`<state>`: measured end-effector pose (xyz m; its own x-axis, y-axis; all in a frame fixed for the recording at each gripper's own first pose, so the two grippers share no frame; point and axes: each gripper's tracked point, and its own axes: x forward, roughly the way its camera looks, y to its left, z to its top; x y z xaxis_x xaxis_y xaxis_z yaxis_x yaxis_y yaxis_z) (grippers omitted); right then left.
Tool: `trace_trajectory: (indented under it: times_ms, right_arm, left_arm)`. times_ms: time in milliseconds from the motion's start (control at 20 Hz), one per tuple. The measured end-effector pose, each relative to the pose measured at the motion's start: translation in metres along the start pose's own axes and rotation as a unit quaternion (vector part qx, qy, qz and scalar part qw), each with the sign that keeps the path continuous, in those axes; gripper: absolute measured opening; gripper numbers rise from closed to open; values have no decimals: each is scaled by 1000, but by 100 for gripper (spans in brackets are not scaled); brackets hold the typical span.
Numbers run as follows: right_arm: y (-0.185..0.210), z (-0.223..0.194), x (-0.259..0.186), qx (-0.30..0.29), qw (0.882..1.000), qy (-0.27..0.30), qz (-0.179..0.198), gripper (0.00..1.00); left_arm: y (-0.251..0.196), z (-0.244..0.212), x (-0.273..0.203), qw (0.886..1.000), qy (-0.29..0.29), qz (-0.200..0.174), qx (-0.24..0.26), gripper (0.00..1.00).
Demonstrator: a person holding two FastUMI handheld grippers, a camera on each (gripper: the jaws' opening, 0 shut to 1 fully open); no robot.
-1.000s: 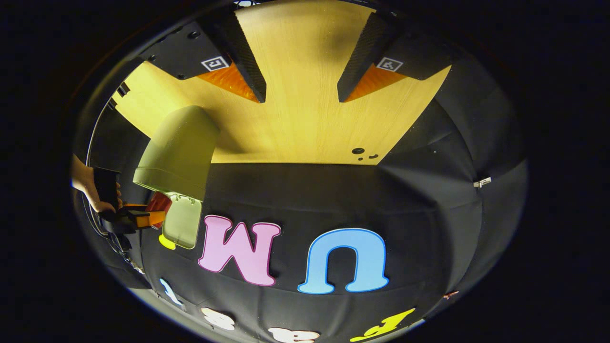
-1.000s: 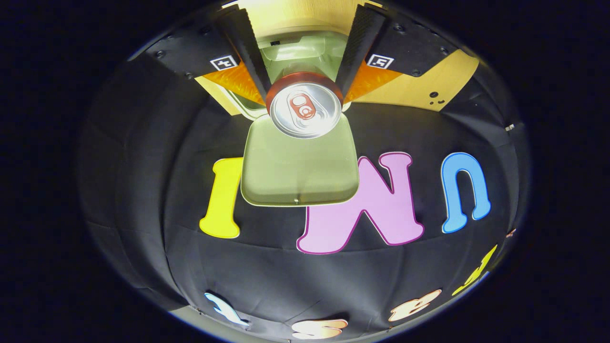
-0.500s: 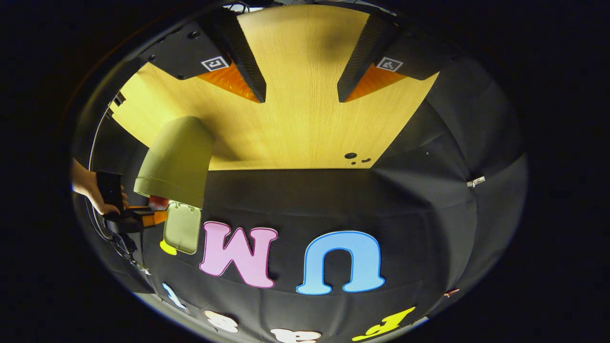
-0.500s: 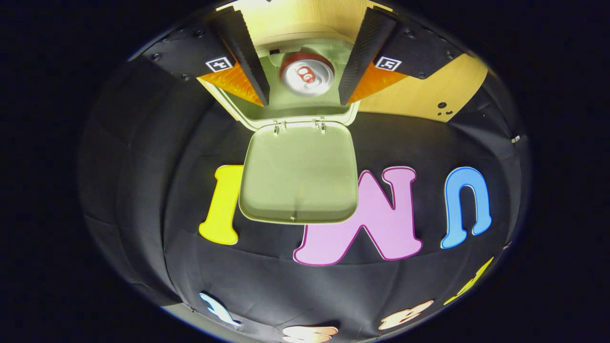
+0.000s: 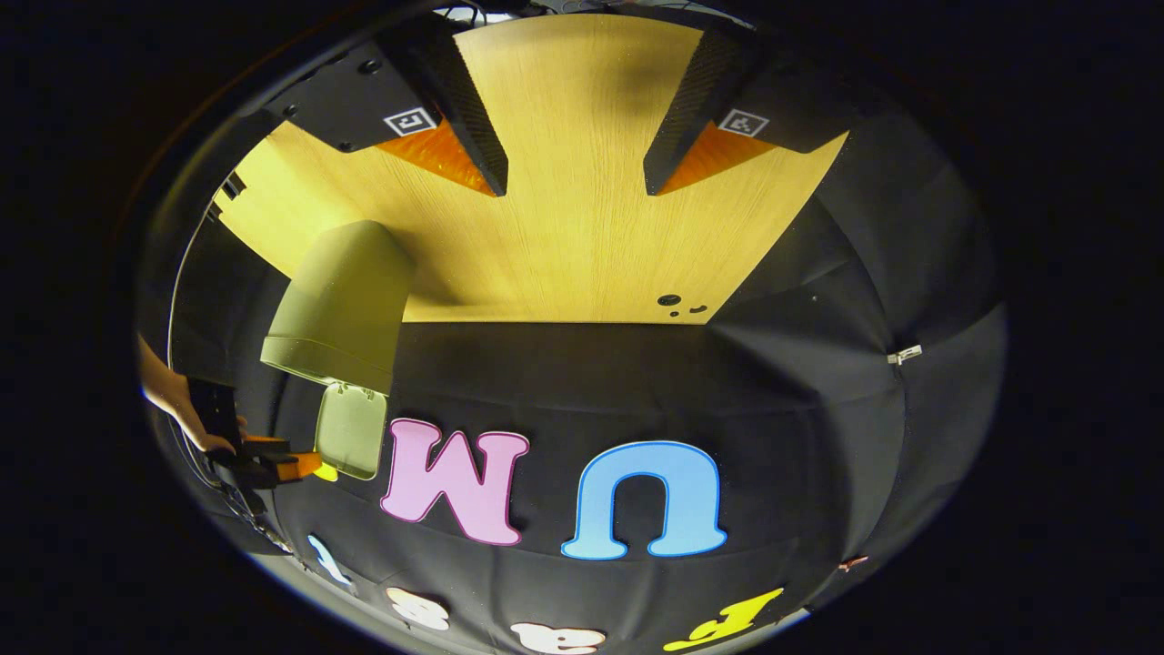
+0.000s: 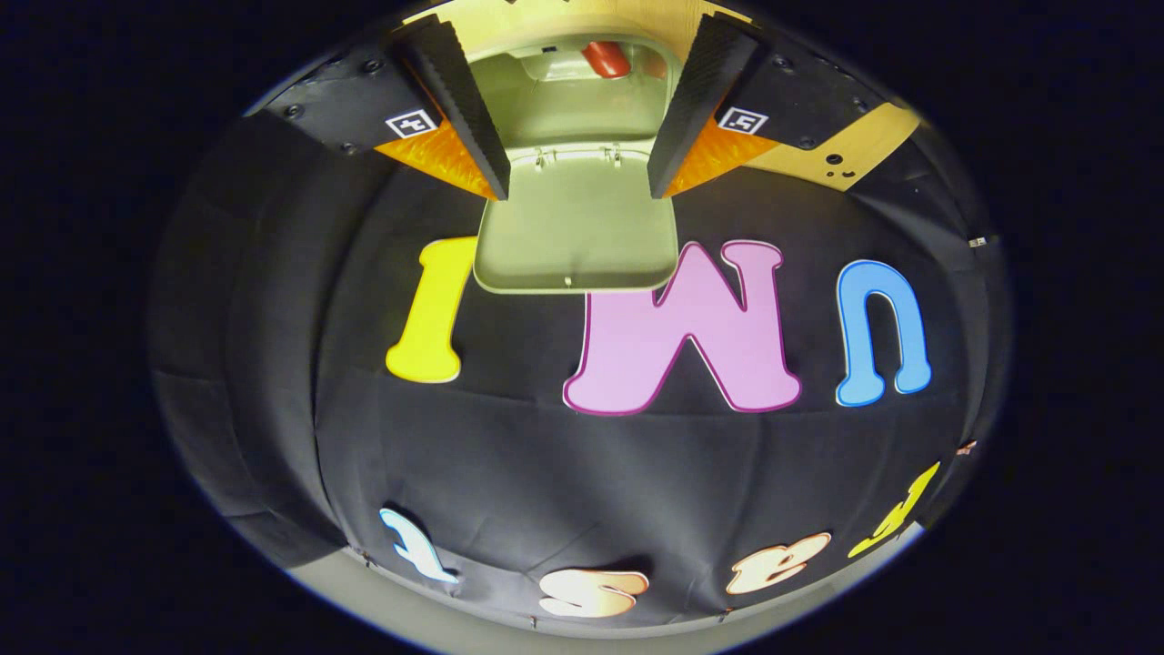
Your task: Press the lid of the desktop garbage bin to open it, pick up the crumpled paper on the desktop and throw it into the bin, then pick up the pop can on the desktop and drop it into the bin, and finally close the garbage bin lid.
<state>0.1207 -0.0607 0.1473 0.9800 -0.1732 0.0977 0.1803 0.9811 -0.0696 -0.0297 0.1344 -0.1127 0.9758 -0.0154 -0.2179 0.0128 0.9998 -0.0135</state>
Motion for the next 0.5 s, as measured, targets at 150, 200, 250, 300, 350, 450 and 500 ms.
trace_trajectory:
  times_ms: [150, 200, 250, 300, 350, 450, 500]
  right_arm:
    - [2, 28, 11, -14, 1000, -18, 2, 95]
    - [6, 35, 15, -15, 1000, -22, 7, 95]
    - [9, 42, 20, -16, 999, -26, 13, 95]
    - [12, 46, 25, -17, 999, -28, 17, 95]
    - [13, 52, 31, -16, 999, -30, 21, 95]
    - [18, 61, 42, -10, 999, -34, 30, 95]
    - [19, 65, 48, -6, 999, -34, 31, 95]
  left_arm:
    - [3, 0, -6, 1000, 0, 8, -4, 96]
    - [4, 1, -8, 1000, -1, 13, -5, 96]
    - [5, -1, -9, 1000, 0, 19, -8, 96]
    - [7, -1, -11, 1000, 1, 28, -12, 96]
    - [8, -3, -13, 999, 4, 37, -17, 96]
    - [7, -4, -19, 998, 7, 55, -18, 96]
    - [3, -3, -22, 998, 8, 61, -18, 96]
